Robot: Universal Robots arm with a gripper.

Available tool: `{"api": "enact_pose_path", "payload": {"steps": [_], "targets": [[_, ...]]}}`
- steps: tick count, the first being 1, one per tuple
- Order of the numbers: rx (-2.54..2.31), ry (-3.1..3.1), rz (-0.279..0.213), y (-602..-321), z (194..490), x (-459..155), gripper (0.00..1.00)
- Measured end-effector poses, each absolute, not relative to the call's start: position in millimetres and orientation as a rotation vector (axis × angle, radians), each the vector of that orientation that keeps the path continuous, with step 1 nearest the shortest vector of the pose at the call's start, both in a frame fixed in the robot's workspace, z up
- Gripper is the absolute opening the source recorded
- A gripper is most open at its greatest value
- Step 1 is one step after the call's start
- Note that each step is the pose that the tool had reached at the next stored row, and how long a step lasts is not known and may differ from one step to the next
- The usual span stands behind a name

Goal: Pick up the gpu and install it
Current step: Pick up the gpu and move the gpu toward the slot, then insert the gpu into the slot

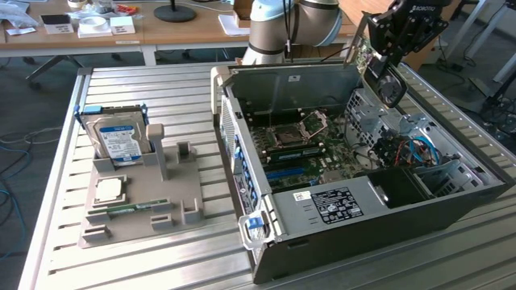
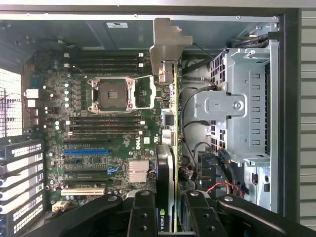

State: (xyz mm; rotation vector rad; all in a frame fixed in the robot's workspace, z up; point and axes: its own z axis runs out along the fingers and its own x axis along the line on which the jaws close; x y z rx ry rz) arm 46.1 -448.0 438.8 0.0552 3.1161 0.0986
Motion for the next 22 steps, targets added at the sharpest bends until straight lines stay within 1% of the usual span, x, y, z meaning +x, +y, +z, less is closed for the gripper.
{"api": "enact_pose_path", "payload": {"steps": [22], "targets": [[0.055, 3.116, 0.099, -448.0, 438.7, 51.2, 0.27]]}}
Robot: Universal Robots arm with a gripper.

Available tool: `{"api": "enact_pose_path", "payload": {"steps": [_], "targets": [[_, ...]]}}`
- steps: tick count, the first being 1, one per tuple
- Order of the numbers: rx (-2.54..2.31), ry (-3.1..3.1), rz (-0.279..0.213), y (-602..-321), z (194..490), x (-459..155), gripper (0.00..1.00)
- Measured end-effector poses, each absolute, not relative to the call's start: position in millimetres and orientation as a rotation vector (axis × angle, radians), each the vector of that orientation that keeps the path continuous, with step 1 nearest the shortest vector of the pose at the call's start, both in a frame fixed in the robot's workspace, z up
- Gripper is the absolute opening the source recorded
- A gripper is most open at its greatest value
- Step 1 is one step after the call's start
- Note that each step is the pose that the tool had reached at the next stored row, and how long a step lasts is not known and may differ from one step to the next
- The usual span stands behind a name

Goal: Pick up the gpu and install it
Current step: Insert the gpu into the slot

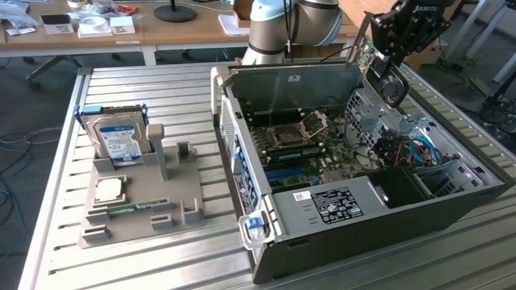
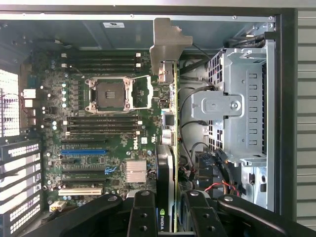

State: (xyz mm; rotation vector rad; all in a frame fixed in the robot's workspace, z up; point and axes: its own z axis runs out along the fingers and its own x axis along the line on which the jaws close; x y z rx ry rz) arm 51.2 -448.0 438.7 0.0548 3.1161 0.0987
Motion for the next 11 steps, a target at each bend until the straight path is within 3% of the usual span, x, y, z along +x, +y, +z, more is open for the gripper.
{"api": "enact_pose_path", "payload": {"steps": [11], "targets": [[-0.09, 3.118, 0.1, -448.0, 438.6, 51.0, 0.27]]}}
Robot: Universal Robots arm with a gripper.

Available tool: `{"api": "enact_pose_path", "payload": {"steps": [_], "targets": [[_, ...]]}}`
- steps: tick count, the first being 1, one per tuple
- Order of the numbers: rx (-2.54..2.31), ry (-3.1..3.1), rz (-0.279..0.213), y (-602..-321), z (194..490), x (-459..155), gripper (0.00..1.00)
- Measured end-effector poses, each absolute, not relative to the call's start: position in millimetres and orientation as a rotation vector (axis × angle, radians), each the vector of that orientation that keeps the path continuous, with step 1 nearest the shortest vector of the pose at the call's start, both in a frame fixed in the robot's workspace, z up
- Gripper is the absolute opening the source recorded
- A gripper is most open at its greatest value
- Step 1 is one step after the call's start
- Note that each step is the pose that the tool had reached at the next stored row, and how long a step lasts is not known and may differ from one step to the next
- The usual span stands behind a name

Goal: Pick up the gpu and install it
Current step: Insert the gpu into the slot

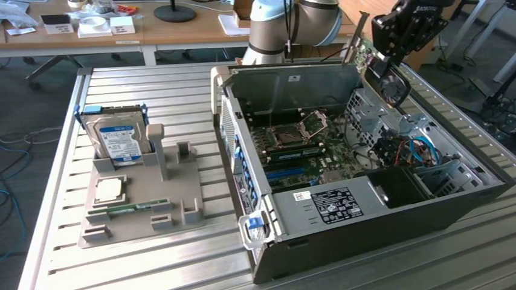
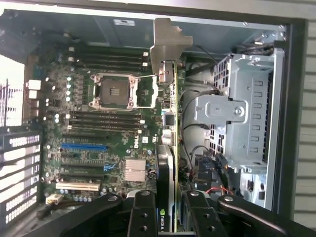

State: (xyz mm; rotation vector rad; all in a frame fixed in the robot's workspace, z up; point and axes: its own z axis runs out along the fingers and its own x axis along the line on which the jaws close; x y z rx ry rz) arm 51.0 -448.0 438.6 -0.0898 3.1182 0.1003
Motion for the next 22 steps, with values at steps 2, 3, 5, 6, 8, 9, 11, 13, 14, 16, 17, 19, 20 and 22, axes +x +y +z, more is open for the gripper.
{"api": "enact_pose_path", "payload": {"steps": [2, 3, 5, 6, 8, 9, 11, 13, 14, 16, 17, 19, 20, 22], "targets": [[-0.135, 3.118, 0.101, -448.0, 438.5, 51.0, 0.27], [-0.16, 3.117, 0.101, -448.0, 438.5, 51.0, 0.27], [-0.215, 3.115, 0.102, -448.0, 438.5, 51.0, 0.27], [-0.242, 3.113, 0.102, -448.0, 438.4, 51.0, 0.27], [-0.295, 3.11, 0.102, -448.0, 438.4, 51.0, 0.27], [-0.322, 3.108, 0.102, -448.0, 438.4, 51.0, 0.27], [-0.376, 3.103, 0.103, -448.0, 438.2, 51.0, 0.27], [-0.428, 3.097, 0.103, -447.9, 438.1, 51.0, 0.27], [-0.454, 3.094, 0.103, -448.0, 438.0, 51.0, 0.27], [-0.507, 3.087, 0.104, -447.9, 437.9, 51.0, 0.27], [-0.535, 3.083, 0.104, -447.9, 437.8, 51.0, 0.27], [-0.588, 3.074, 0.104, -447.9, 437.7, 51.0, 0.27], [-0.613, 3.07, 0.104, -447.9, 437.6, 51.0, 0.27], [-0.66, 3.061, 0.105, -447.9, 437.5, 51.0, 0.27]]}}
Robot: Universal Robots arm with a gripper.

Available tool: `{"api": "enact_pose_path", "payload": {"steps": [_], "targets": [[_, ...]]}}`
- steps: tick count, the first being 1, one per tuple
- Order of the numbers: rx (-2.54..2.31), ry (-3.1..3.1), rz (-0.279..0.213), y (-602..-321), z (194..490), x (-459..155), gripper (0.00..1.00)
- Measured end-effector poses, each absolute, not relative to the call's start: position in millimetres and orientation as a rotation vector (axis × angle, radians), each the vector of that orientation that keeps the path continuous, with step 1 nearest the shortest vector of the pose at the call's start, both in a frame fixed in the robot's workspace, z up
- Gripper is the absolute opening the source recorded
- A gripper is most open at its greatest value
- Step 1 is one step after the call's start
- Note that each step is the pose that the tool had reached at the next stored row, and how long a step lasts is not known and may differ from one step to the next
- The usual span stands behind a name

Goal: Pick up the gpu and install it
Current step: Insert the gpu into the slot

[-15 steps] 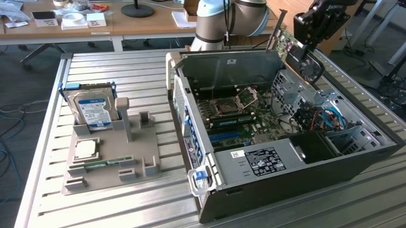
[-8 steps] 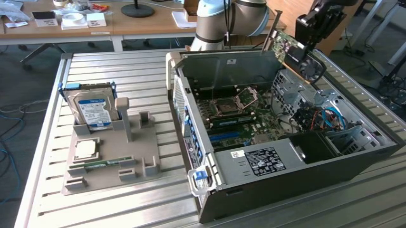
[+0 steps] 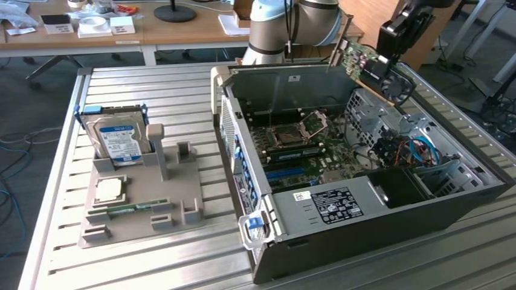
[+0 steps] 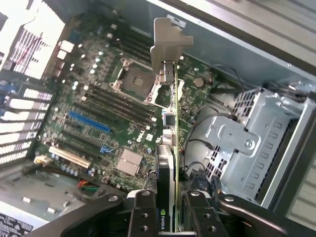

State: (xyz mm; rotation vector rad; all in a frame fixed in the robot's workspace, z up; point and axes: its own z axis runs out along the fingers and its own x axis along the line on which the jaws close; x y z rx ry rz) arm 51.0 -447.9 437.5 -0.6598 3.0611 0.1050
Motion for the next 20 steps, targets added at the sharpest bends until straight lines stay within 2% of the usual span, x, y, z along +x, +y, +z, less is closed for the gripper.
{"api": "enact_pose_path", "payload": {"steps": [20], "targets": [[-1.143, 2.927, 0.106, -447.4, 436.2, 51.0, 0.27]]}}
